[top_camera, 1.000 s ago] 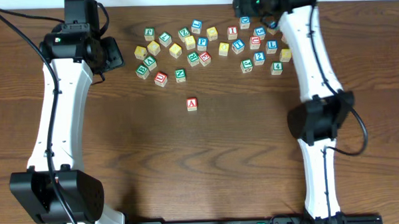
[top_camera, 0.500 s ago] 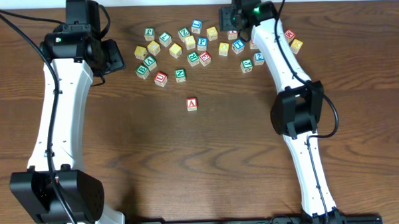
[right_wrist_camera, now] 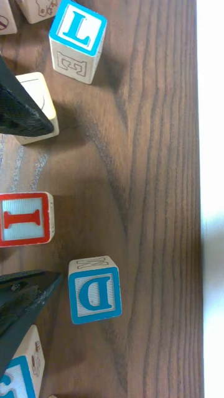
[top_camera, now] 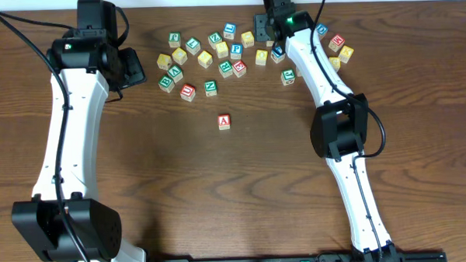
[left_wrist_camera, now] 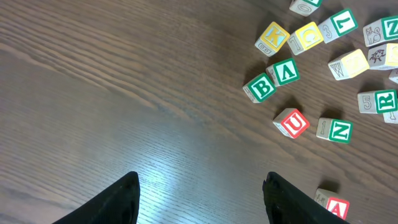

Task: Spell out AI2
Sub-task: 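Move the right gripper to the red I block and grasp it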

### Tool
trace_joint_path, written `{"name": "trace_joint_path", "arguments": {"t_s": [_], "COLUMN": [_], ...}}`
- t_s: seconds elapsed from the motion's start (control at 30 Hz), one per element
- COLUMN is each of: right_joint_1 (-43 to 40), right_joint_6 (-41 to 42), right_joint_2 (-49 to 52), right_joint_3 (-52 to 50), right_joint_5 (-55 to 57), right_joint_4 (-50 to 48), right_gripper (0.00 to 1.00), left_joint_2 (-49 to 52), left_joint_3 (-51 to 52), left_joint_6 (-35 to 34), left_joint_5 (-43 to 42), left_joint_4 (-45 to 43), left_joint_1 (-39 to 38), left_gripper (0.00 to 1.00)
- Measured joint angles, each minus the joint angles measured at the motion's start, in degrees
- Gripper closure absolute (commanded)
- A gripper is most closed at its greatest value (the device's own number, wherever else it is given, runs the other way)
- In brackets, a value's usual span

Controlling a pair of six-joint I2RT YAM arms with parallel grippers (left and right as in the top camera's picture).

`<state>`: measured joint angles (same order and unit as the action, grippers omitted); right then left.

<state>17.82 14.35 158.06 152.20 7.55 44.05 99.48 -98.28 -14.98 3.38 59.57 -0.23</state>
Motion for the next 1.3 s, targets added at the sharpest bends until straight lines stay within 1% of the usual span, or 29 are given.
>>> {"name": "trace_joint_path", "arguments": {"t_s": [0.33,0.5,0.83,0.9,0.97,1.17,1.3], "right_joint_1": [0.0,0.0,0.0,0.0,0.0,0.0,0.0], "right_joint_6": [0.5,0.5,0.5,0.5,0.7,0.7,0.7], "right_joint_2": [1.2,1.3,1.6,1.6,1.6,1.6,1.7], "right_joint_3": [0.0,-0.9,-3.4,-3.5,-3.5,-3.5,-3.5], "right_joint_5": [0.1,0.1,2.0,2.3,2.4,2.6,2.6], "right_joint_4": [-1.6,-3.6,-4.1,-4.5,-4.5,-4.3,-3.6], "right_gripper": [0.46,0.47,0.51,0.56,0.6,0.63,0.67], "left_joint_2": [0.0,0.0,0.0,0.0,0.0,0.0,0.0], "left_joint_3": [0.0,0.0,0.0,0.0,0.0,0.0,0.0], "left_joint_6": [0.0,0.0,0.0,0.0,0.0,0.0,0.0], "left_joint_5": [0.0,0.0,0.0,0.0,0.0,0.0,0.0], "left_joint_4": [0.1,0.2,0.2,0.2,0.2,0.2,0.2], "left_joint_1": [0.0,0.0,0.0,0.0,0.0,0.0,0.0], "left_gripper": [0.37,0.37,0.37,0.37,0.37,0.37,0.37]}}
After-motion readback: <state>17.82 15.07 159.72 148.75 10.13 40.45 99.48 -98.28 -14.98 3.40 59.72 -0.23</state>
